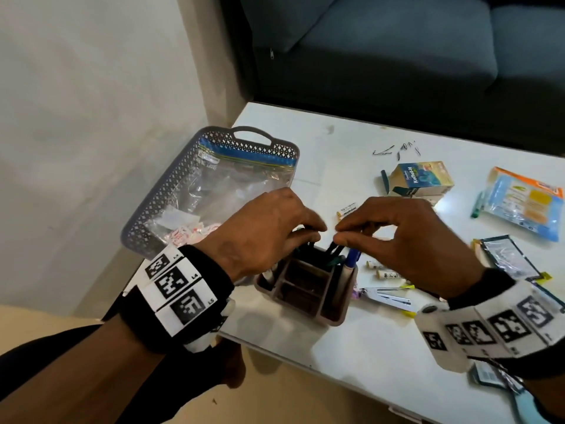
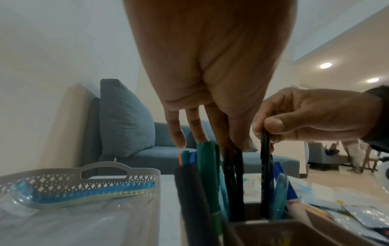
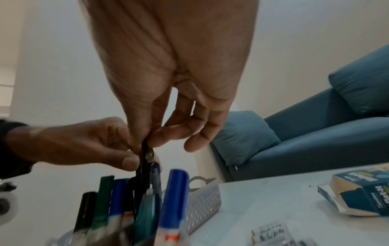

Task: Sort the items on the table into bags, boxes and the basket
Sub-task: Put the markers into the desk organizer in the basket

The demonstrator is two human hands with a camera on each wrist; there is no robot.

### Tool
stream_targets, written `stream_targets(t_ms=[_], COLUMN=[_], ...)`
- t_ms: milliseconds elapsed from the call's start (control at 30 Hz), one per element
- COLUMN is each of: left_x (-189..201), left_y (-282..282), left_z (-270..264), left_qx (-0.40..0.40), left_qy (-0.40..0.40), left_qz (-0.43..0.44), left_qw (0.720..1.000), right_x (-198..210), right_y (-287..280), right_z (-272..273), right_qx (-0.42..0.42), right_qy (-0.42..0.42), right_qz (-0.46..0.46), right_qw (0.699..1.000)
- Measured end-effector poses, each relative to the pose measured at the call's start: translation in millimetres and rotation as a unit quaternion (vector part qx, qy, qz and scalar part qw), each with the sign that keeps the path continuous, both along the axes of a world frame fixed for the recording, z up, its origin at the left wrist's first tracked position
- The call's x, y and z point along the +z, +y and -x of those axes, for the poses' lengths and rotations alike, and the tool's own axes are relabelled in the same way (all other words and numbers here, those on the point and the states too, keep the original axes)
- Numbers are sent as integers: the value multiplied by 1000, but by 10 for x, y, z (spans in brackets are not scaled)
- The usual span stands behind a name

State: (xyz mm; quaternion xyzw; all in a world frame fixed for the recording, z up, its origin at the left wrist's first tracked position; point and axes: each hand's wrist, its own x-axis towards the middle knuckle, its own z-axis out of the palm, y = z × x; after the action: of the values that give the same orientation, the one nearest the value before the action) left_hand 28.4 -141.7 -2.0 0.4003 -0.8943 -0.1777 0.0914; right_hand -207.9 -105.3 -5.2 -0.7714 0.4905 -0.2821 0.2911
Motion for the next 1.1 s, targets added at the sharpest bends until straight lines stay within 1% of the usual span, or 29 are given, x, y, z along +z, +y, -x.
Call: stream_targets(t_ms=[67, 133, 267, 300, 333, 400, 467, 533, 600, 633, 667, 700, 767, 833, 900, 967, 1100], left_x=[-55, -110, -138, -106, -64, 26, 110, 154, 161, 160, 160, 164, 166, 163, 160, 157, 147], left_y=[4, -2, -89, -117, -149, -192, -196, -184, -185, -187, -188, -184, -176, -176, -184, -201, -201], left_z=[21, 32, 130, 154, 202, 387, 665, 933, 1109, 1165, 1207, 1242, 1289, 1319, 1360, 1412, 1497], left_qx=[-30, -44, -26, -13, 1, 21, 28, 28, 34, 40, 47, 50, 50, 52, 60, 66, 64], left_qy=[-47, -77, -91, -82, -67, -23, 7, 16, 6, -3, -14, -30, -57, -70, -76, -75, -74], left_qz=[11, 6, -43, -47, -39, -6, 5, -8, -23, -26, -27, -26, -23, -25, -24, -25, -24], left_qw=[998, 996, 995, 995, 997, 999, 1000, 999, 999, 999, 998, 998, 997, 996, 995, 995, 995], right_x=[-115, -261, -442, -425, -379, -263, -147, -125, -197, -265, -327, -398, -520, -605, -654, -695, -775], right_y=[11, -2, 28, 13, -8, -83, -176, -227, -226, -210, -176, -137, -40, 52, 115, 155, 199], right_z=[-75, -161, -232, -227, -195, -36, 226, 556, 870, 995, 1081, 1141, 1181, 1161, 1145, 1117, 1012], right_qx=[5, 7, 6, -3, -23, -76, -135, -204, -259, -270, -263, -240, -172, -127, -112, -105, -94], right_qy=[25, 47, 97, 83, 52, -3, -26, 3, 69, 105, 138, 172, 240, 296, 337, 364, 399], right_qz=[27, 51, 46, 34, 20, 23, 30, 18, 4, -14, -47, -93, -183, -227, -241, -242, -198], right_qw=[999, 998, 994, 996, 998, 997, 990, 979, 963, 957, 954, 951, 938, 919, 903, 893, 890])
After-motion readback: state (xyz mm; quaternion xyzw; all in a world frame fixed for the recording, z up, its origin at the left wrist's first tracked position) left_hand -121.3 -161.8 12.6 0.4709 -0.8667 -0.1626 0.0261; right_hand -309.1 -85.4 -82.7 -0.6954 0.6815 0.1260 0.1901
